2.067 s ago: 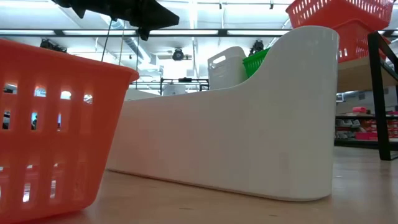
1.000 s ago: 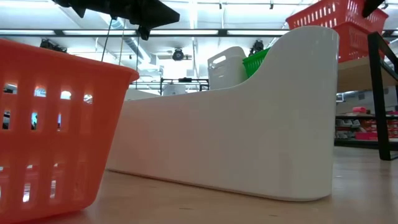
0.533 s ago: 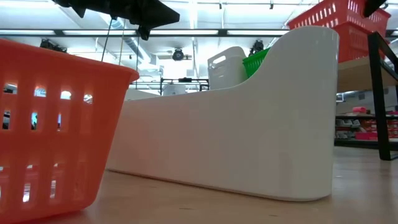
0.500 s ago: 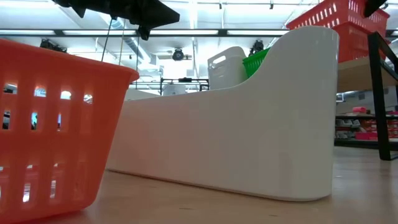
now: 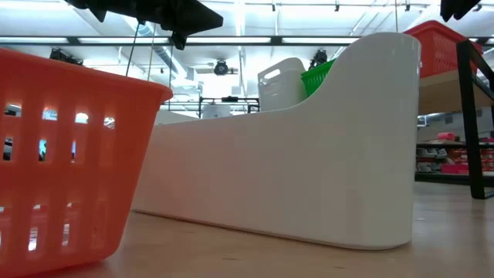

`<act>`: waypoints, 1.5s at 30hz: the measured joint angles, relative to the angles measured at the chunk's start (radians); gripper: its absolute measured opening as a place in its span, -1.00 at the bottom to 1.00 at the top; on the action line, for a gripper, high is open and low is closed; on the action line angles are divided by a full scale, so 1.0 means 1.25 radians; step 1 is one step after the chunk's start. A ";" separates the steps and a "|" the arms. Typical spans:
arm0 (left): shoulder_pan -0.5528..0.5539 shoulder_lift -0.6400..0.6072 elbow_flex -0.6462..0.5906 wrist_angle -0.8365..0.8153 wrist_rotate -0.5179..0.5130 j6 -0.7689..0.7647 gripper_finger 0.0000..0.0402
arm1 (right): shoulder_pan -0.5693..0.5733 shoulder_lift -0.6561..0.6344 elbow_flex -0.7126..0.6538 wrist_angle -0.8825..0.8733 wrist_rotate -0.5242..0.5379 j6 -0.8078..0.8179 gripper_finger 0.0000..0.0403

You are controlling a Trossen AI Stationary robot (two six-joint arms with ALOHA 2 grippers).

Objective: Stack baskets on shelf by color
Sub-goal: Stack the green bin on top of the green bin on the shelf

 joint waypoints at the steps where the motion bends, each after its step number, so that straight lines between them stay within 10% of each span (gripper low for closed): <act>1: 0.000 0.000 0.000 0.000 0.000 0.000 -0.80 | 0.000 0.000 0.000 0.008 0.000 0.003 -0.63; 7: 0.000 0.001 0.000 -0.013 0.001 0.014 -0.84 | 0.000 0.006 0.000 0.108 -0.067 0.035 -0.63; 22: -0.005 0.001 0.001 -0.066 0.002 0.042 -0.80 | 0.067 0.126 0.001 0.309 -0.368 0.608 -0.64; 33: -0.005 0.001 0.001 -0.081 0.001 0.070 -0.81 | 0.248 0.289 0.001 0.376 -0.388 0.974 -0.64; 45: -0.005 0.001 0.001 -0.097 0.001 0.048 -0.85 | 0.342 0.473 0.001 0.389 -0.392 0.971 -0.55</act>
